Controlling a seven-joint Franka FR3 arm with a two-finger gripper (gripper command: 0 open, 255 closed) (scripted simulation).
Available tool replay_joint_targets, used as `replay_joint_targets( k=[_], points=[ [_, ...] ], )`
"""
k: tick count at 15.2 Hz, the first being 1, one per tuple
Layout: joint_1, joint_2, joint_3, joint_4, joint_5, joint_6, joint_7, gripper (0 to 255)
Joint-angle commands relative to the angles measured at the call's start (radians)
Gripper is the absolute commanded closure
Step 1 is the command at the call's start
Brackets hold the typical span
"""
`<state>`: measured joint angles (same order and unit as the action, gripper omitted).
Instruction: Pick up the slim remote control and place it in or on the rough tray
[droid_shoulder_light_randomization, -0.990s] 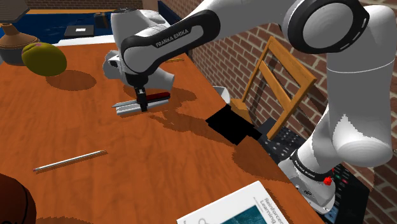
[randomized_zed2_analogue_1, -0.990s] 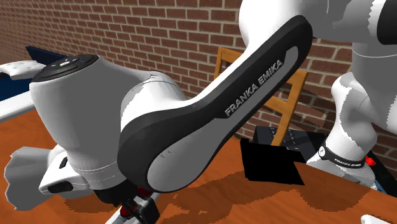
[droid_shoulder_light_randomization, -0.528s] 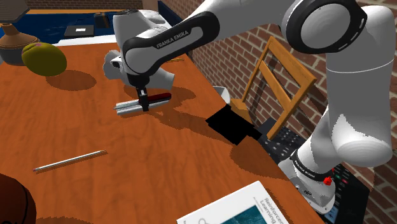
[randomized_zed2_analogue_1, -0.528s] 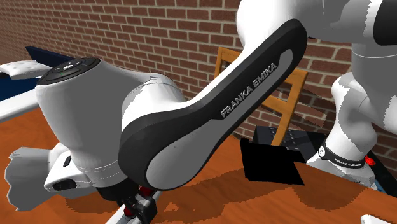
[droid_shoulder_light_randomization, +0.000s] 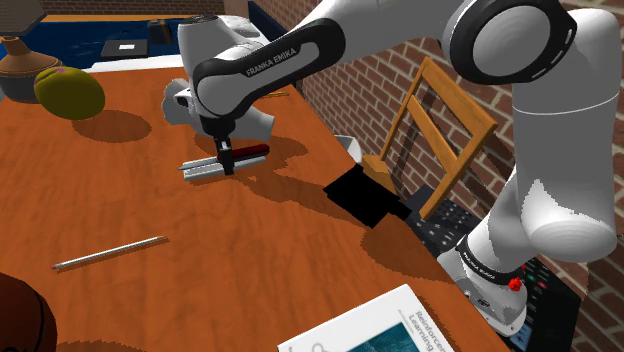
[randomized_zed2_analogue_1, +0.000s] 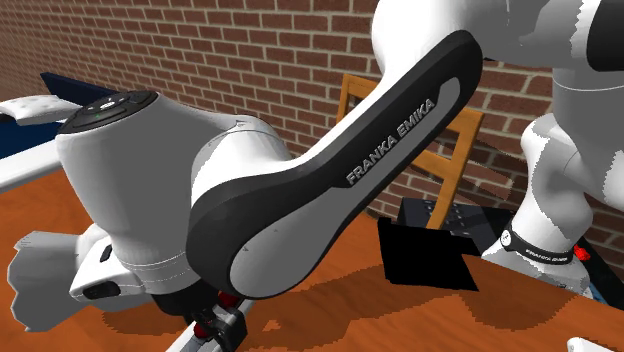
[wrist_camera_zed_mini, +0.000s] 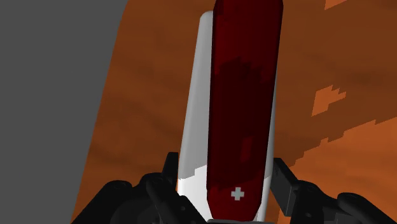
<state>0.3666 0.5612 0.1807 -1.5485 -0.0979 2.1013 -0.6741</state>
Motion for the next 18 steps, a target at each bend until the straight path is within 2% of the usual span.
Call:
replay_joint_targets(
  k=[1, 18],
  points=[
    [-0.001, -0.006, 0.000, 0.005, 0.001, -0.011, -0.001, 255],
    [-0.002, -0.075, 0.009, 0.130, 0.016, -0.204, -0.010, 255]
  ],
)
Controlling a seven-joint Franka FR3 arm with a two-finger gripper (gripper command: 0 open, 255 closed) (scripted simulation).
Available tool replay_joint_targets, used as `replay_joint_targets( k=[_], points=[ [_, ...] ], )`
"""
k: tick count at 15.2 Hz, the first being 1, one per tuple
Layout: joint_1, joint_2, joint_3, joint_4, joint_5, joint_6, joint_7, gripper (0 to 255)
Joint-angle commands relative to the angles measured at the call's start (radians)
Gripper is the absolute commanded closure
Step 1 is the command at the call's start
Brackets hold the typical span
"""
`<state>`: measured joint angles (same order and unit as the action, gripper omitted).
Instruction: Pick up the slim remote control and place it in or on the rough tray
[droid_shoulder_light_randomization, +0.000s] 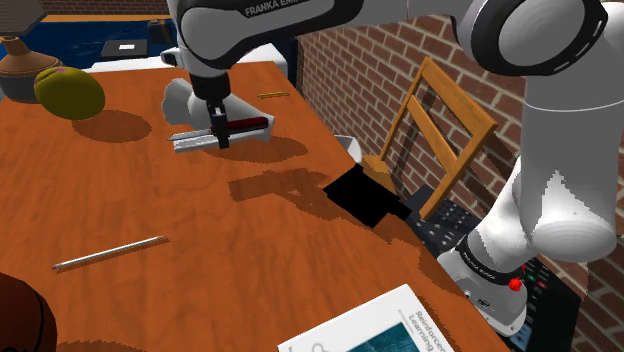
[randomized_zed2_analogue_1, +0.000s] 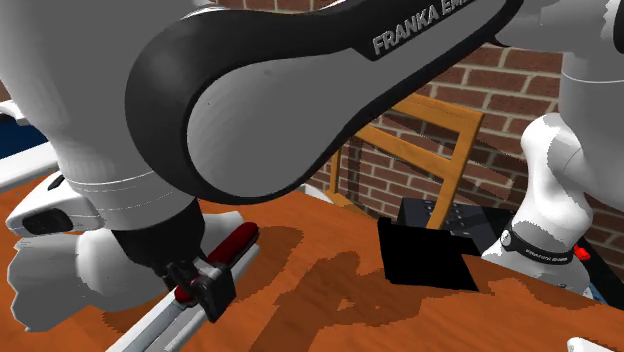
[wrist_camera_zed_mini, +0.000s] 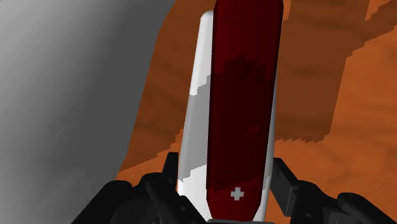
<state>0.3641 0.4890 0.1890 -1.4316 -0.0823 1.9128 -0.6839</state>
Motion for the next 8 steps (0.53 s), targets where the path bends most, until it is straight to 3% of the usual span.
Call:
replay_joint_targets(
  k=[1, 5, 8],
  points=[
    [0.001, -0.005, 0.001, 0.023, 0.001, -0.028, 0.000, 255],
    [0.002, -0.011, 0.002, 0.066, 0.003, -0.077, -0.002, 255],
    [-0.022, -0.155, 0.008, -0.150, 0.026, -0.004, -0.011, 255]
  ],
)
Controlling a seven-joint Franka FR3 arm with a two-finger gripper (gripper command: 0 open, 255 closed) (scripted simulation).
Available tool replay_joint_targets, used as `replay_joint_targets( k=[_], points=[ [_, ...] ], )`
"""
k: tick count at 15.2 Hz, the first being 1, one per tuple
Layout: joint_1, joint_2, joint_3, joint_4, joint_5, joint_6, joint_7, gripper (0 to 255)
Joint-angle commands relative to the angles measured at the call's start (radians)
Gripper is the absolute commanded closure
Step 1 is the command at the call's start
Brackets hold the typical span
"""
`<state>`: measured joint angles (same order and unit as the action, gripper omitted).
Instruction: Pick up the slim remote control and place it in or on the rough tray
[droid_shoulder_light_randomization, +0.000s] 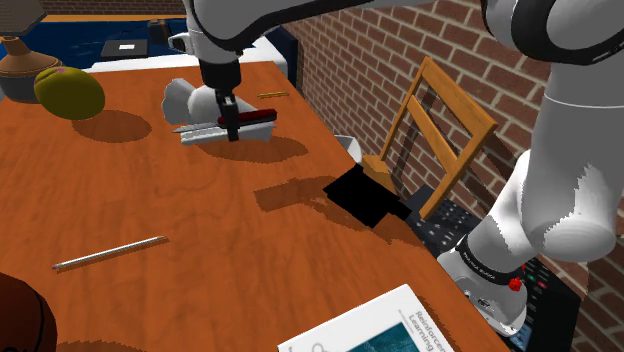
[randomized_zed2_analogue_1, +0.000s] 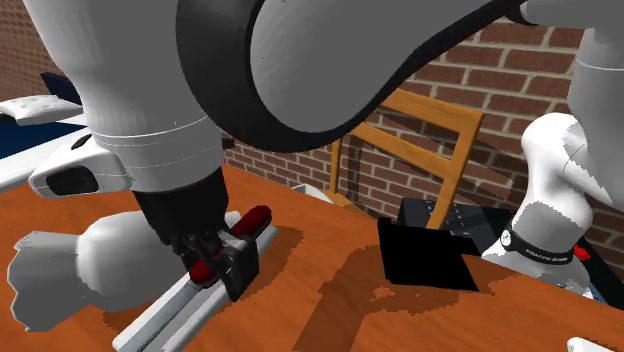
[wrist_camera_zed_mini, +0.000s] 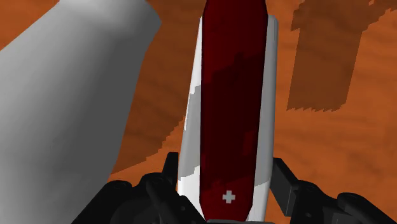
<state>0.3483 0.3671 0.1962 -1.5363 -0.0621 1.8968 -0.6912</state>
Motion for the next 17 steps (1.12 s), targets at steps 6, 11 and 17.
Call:
replay_joint_targets(
  k=[6, 11, 17],
  points=[
    [-0.036, -0.287, 0.004, -0.387, 0.057, 0.105, -0.038, 255],
    [-0.045, -0.488, -0.004, -0.622, 0.100, 0.143, -0.074, 255],
    [-0.037, -0.733, -0.025, -0.866, 0.143, 0.142, -0.117, 255]
  ],
)
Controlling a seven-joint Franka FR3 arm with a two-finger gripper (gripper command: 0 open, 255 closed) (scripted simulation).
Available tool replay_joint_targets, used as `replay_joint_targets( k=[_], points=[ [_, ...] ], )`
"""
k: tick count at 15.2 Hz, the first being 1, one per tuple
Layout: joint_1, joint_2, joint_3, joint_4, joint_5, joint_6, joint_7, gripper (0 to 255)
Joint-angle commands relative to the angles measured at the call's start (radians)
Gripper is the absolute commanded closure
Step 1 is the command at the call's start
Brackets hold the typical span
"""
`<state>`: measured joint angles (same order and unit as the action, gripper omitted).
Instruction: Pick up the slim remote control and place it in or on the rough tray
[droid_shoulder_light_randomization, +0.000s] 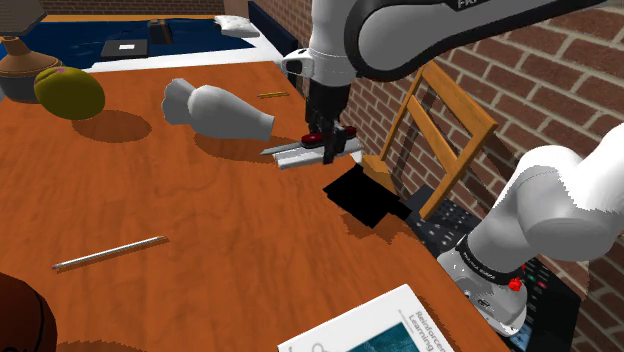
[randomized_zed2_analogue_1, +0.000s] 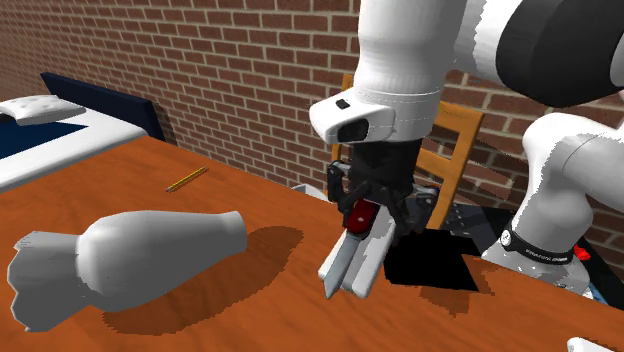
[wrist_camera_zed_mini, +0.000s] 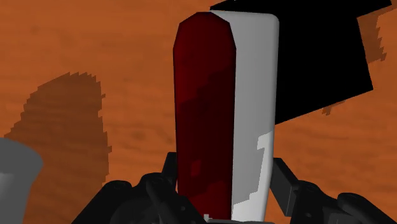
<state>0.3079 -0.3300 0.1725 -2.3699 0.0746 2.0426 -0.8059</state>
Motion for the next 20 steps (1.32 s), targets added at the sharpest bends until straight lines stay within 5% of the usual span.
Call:
replay_joint_targets(
  k=[1, 9, 20],
  points=[
    [0.005, -0.079, -0.006, -0.069, 0.012, -0.009, -0.009, 255],
    [0.028, -0.449, -0.046, -0.335, 0.032, -0.115, -0.048, 255],
    [0.034, -0.417, -0.035, -0.454, 0.045, 0.036, -0.052, 255]
  ],
)
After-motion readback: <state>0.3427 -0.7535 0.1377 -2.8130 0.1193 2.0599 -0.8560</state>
